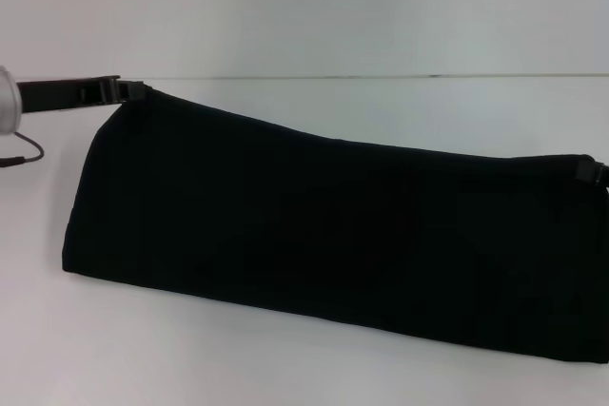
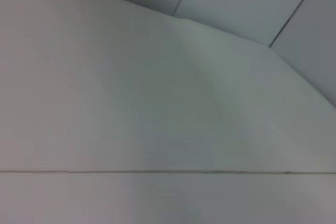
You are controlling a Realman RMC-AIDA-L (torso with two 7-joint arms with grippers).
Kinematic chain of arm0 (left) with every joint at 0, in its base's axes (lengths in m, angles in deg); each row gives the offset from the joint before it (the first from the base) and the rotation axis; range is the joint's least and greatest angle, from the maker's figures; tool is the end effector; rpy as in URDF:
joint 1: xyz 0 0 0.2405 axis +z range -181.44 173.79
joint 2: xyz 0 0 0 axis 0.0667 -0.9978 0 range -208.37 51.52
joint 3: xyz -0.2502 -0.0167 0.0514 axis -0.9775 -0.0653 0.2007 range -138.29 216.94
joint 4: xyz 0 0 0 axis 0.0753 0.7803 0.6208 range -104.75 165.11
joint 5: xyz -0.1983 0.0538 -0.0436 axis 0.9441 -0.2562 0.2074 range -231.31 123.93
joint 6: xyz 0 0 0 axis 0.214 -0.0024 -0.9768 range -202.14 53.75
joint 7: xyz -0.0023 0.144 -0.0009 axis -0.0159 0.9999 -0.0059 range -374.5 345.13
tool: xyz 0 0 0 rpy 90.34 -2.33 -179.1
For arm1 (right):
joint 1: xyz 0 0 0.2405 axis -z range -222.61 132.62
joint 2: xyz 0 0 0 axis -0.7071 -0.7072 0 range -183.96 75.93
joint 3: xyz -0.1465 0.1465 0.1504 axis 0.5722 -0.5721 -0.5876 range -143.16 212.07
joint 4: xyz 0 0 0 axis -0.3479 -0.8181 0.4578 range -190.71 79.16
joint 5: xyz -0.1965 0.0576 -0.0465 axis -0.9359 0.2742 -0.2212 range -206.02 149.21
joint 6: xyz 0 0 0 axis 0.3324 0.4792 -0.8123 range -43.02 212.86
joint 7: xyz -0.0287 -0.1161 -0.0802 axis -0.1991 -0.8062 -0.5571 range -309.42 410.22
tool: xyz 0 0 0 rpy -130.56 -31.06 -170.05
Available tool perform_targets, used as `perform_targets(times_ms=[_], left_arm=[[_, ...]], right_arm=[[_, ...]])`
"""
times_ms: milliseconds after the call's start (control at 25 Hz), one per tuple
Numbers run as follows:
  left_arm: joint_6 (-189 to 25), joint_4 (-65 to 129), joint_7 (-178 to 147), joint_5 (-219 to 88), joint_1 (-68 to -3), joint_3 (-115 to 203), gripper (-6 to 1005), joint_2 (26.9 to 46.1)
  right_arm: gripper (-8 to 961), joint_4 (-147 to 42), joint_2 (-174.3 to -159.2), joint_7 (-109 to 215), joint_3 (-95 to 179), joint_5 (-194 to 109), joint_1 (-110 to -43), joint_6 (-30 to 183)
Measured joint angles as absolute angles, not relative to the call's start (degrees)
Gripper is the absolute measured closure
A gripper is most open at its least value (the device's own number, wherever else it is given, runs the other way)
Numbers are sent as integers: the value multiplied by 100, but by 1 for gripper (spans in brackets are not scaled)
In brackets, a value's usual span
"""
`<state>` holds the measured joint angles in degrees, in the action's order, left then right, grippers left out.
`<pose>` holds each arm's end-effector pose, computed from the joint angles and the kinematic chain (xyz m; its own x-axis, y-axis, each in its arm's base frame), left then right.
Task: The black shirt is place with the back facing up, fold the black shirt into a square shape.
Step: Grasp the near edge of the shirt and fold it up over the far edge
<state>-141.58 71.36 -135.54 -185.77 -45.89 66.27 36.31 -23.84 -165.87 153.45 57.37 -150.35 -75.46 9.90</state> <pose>-0.2711 0.4290 0.0719 0.4418 0.6601 0.6075 0.8966 -0.3477 -0.2743 0.3406 0.3574 0.0684 0.4078 -0.6389 -0.6523 -0.9048 -0.3786 -0.1948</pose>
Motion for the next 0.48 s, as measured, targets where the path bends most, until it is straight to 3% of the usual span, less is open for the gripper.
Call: perform_targets(times_ms=[480], left_arm=[[-12976, 6538, -13105, -18450, -4702, 6792, 898, 3727]], right_arm=[[927, -2700, -16576, 15431, 5820, -15315, -7598, 1551]])
